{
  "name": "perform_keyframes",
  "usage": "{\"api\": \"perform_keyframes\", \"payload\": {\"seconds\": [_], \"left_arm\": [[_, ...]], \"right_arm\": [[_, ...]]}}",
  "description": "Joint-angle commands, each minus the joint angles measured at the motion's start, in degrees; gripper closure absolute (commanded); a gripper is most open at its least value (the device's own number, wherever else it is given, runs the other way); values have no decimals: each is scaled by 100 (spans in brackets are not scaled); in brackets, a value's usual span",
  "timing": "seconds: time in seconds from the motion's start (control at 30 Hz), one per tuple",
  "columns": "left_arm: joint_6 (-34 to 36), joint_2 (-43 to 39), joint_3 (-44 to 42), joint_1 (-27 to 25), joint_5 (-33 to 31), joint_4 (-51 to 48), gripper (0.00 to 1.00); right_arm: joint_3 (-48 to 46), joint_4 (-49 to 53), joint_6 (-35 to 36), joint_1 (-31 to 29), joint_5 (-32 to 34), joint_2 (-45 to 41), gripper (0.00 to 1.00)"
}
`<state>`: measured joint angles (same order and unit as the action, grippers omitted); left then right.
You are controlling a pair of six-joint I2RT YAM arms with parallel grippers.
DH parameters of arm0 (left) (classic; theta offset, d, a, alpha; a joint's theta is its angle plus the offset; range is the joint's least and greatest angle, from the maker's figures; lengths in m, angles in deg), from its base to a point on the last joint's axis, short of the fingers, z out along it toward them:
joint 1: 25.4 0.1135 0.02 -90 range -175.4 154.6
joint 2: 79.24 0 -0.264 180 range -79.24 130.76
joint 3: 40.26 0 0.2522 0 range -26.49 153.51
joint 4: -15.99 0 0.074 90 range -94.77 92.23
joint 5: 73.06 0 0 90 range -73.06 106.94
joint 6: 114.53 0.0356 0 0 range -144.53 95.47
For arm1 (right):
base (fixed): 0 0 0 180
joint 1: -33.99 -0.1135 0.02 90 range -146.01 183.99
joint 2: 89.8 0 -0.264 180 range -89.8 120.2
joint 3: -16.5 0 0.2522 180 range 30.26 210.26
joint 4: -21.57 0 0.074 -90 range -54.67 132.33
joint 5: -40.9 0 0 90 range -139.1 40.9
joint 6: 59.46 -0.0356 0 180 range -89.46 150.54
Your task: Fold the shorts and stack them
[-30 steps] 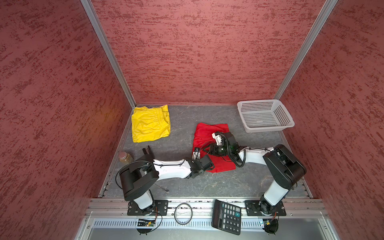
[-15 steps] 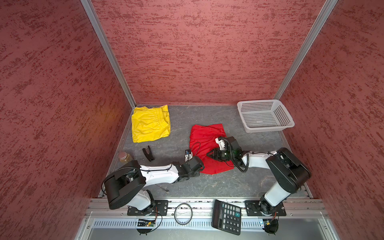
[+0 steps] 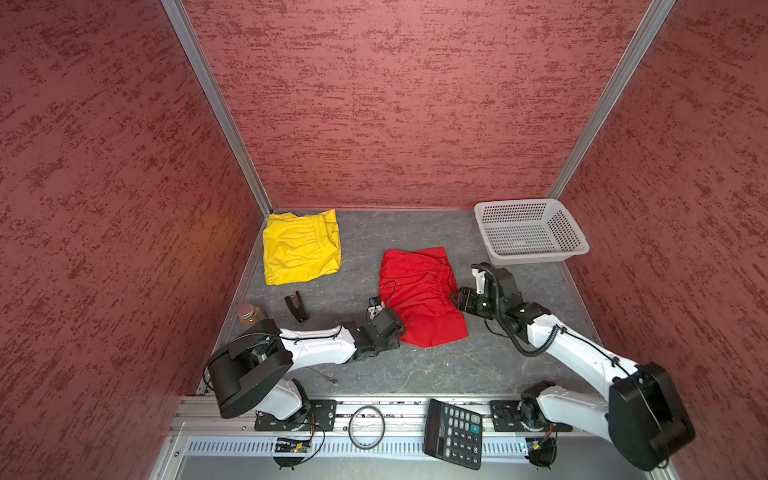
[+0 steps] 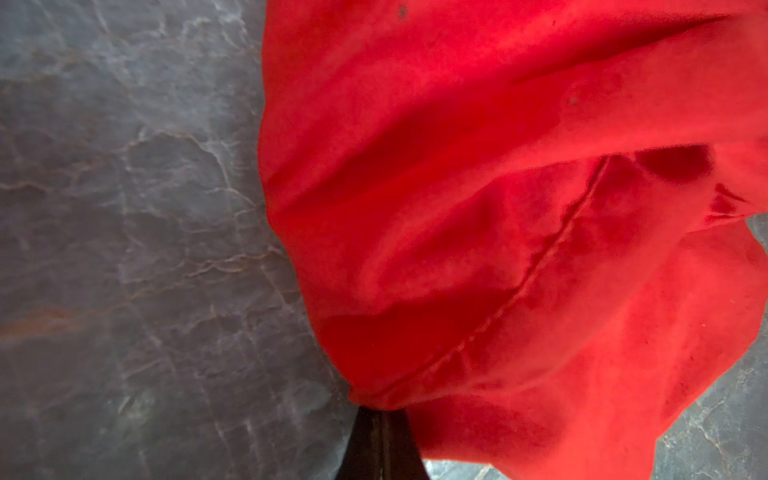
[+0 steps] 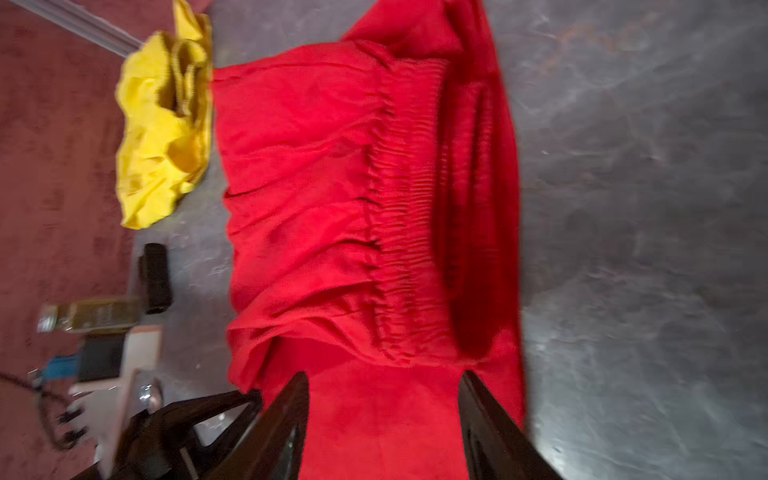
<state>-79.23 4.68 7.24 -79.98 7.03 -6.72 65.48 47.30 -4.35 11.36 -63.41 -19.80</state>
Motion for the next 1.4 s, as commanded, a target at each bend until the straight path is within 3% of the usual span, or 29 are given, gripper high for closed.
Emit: {"api": "perform_keyframes", "payload": {"seconds": [0.0,0.2,0.27,0.33,0.4,0.57,0.97,1.07,1.13,1.3,1.37], "left_arm": [[-75,78,-212,34,209,-380,100],[-88,92,-269,51,288,-376,100],[-98,70,-308,55,318,-375,100],[-132,6,-353,71,341,-417,100],[-162,-113,-432,71,358,-473,100],[-368,-553,-857,73,344,-575,100],[-663,-1164,-1376,136,217,-977,100],[-520,-1146,-1167,131,252,-1030,86],[-427,-1128,-939,129,277,-1195,73],[-369,-1745,-261,109,155,-2203,65],[-404,-2320,-66,92,-111,-2594,64]], "right_arm": [[140,193,71,0,-60,411,41],[470,-291,167,-3,-232,1110,40],[497,-446,193,5,-283,1288,51],[479,-548,191,34,-318,1492,75],[426,-631,187,103,-390,1590,90],[288,-681,207,357,-449,1767,100],[133,-835,229,479,-464,2057,100],[169,-820,220,480,-534,2027,99],[212,-731,241,479,-554,1964,88],[414,-86,498,484,-236,1411,57],[550,263,696,477,133,997,52]]}}
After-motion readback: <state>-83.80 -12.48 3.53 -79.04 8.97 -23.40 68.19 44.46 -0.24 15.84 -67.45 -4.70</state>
